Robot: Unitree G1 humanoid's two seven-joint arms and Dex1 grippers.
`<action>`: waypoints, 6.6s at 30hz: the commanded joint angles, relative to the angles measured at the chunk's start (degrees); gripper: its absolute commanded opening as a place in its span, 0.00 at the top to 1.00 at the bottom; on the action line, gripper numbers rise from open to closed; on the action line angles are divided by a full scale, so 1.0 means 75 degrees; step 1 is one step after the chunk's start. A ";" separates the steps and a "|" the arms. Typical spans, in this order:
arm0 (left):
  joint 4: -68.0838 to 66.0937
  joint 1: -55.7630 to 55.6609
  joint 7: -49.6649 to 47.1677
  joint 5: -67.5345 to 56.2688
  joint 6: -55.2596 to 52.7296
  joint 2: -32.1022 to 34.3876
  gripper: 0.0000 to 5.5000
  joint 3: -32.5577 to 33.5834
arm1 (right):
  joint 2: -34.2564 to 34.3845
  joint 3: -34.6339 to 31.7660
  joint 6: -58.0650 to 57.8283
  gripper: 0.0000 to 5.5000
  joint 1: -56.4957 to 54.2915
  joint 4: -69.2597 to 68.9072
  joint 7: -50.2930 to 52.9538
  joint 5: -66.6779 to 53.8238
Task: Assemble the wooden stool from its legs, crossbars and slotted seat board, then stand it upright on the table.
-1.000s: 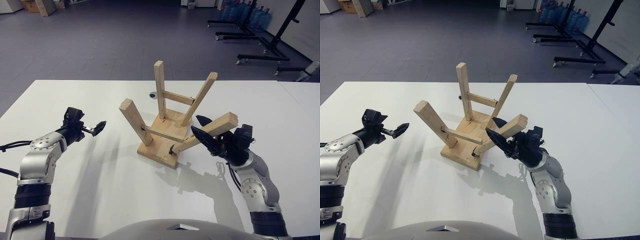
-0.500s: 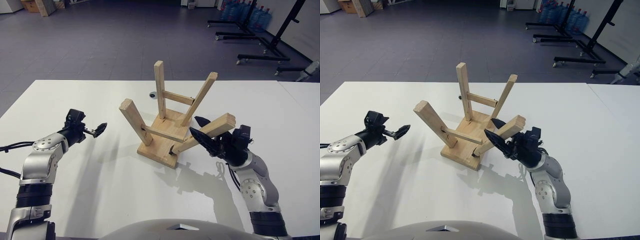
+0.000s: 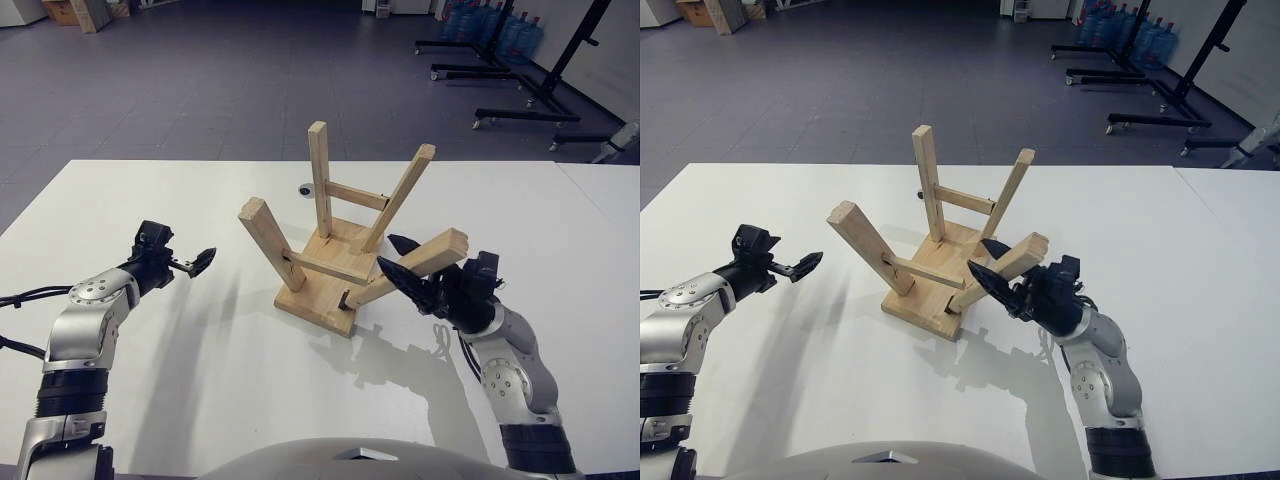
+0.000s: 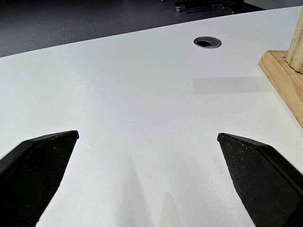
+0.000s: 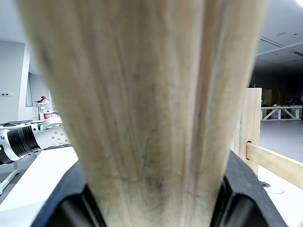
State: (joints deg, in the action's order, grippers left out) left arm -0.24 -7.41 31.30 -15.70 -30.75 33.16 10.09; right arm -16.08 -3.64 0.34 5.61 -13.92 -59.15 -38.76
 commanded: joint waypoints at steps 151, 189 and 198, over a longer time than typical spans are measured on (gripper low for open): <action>0.3939 0.0125 -0.4555 -0.3863 -0.2110 -0.1656 0.89 -0.3136 | -0.0708 0.2679 -0.3177 0.63 -0.1719 -0.1064 0.3232 0.2728; 0.3967 -0.0316 -0.3922 -0.2184 -0.1486 -0.2307 0.89 -0.2586 | -0.1787 0.3075 -0.5061 0.63 -0.1966 -0.1227 0.3235 0.2711; 0.4390 -0.6371 -0.5211 -0.4899 -0.3436 -0.2254 0.89 0.0204 | -0.1859 0.3029 -0.4688 0.63 -0.1312 -0.0336 0.3057 0.2602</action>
State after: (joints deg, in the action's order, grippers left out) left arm 33.71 -48.33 -5.34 -49.00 -53.80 15.15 7.87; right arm -25.81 16.08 -29.19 -11.05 -24.96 -34.20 -22.21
